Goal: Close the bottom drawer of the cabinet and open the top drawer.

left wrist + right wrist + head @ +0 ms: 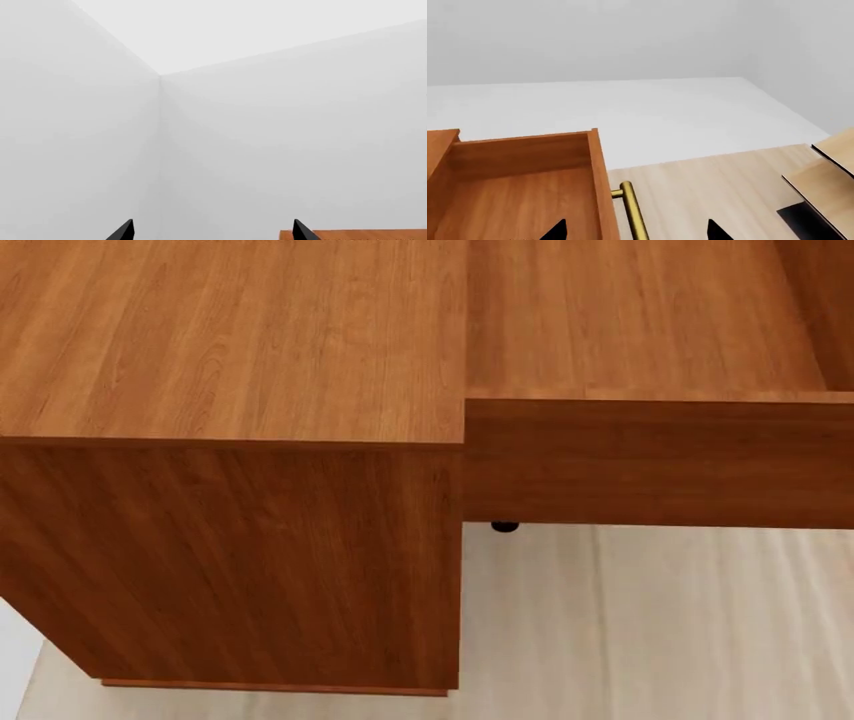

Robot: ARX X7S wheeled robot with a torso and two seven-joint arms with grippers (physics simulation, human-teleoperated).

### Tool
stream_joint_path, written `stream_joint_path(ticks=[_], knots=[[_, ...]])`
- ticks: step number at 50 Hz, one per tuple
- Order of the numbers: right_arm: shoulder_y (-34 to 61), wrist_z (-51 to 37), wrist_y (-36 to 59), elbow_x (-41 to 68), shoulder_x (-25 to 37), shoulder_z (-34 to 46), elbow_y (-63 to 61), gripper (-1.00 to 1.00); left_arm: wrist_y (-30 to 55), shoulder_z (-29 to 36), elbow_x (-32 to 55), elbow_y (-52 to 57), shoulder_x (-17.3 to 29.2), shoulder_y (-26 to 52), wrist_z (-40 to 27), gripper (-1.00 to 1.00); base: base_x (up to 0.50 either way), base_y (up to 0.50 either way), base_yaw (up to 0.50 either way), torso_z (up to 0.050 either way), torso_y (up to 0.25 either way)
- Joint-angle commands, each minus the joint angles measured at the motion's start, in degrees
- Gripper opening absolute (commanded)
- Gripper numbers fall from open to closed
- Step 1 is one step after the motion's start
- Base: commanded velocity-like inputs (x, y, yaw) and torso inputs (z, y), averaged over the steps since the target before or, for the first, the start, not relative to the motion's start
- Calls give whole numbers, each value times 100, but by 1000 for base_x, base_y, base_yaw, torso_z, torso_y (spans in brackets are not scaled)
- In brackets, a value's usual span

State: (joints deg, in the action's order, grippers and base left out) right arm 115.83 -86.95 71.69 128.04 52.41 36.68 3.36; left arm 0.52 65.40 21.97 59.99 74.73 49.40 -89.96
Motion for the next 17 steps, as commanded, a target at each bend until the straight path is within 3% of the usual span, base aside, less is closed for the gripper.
stream_joint_path(ticks=[1,3,5,7,17], knots=[[77,-229,-973,970,777,380,-1533,100,30,-1,-160,0,-66,-168,1,100,0,0,0,0,0],[80,-214,-1135,1035,912,392,-1787,100,-7,329,240,0,43,524,2,100,0,0,0,0,0],[106,-200,-1279,1106,1030,411,-2008,100,25,117,-54,0,-44,49,-1,100,0,0,0,0,0],[35,-161,-1465,1159,1176,400,-2265,100,-13,364,268,0,47,590,0,100,0,0,0,0,0],[-1057,618,-2646,728,1966,-206,-3914,100,14,519,349,0,27,794,0,100,0,0,0,0,0]])
